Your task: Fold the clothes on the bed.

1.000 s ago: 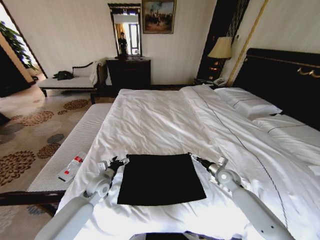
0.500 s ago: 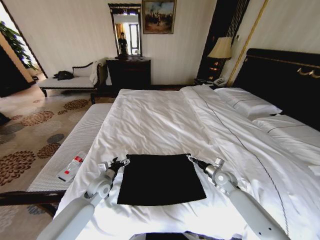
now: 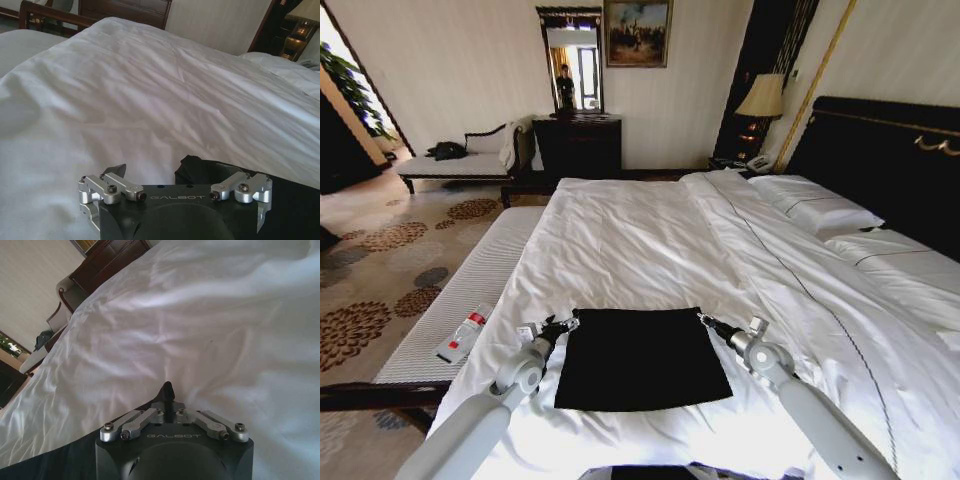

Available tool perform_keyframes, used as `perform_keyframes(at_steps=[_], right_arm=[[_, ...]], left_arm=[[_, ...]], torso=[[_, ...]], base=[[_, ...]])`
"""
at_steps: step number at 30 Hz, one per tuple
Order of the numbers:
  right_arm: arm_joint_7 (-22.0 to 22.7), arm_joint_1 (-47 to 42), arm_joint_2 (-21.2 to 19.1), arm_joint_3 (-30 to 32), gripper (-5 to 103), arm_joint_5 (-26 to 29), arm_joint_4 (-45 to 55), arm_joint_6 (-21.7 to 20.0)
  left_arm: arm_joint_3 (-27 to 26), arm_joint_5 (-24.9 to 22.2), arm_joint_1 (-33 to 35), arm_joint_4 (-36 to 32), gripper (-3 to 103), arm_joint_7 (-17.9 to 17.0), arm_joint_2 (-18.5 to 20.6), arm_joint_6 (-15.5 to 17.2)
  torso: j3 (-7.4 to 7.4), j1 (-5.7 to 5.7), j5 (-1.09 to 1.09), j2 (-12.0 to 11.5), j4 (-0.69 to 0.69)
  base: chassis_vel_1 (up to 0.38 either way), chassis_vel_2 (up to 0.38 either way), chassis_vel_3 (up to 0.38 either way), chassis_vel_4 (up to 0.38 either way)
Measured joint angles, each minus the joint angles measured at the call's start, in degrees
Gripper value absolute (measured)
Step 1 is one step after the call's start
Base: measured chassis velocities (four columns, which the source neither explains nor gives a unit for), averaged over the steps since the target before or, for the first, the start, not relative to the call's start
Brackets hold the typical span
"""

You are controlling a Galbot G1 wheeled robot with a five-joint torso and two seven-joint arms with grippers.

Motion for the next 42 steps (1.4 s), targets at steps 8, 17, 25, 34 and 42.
perform_keyframes(at_steps=[8,17,25,34,42], right_arm=[[0.27,-0.46,-0.36,0.74,0,-0.22,0.44,0.0],[1.04,-0.57,-0.45,1.4,0,-0.25,0.85,-0.17],[1.44,-0.75,-0.46,1.55,0,-0.34,1.04,-0.28],[1.82,-1.07,-0.45,1.88,0,-0.47,1.62,-0.36],[2.05,-1.38,-0.45,2.11,0,-0.56,2.26,-0.39]], left_arm=[[1.4,-3.79,-2.72,2.2,100,0.03,-1.94,0.35],[2.71,-3.69,-3.37,3.01,84,0.07,-2.41,0.62],[3.25,-3.12,-3.88,3.74,51,0.28,-3.06,0.57],[3.55,-2.83,-4.05,4.14,24,0.27,-3.55,0.5],[2.94,-3.03,-3.53,2.87,1,0.25,-3.05,0.44]], torso=[[0.0,0.0,0.0,0.0,0.0],[0.0,0.0,0.0,0.0,0.0],[0.0,0.0,0.01,0.0,0.0],[0.0,0.0,0.0,0.0,0.0],[0.0,0.0,-0.01,0.0,-0.01]], base=[[0.0,0.0,0.0,0.0],[0.0,0.0,0.0,0.0],[0.0,0.0,0.0,0.0],[0.0,0.0,0.0,0.0],[0.0,0.0,0.0,0.0]])
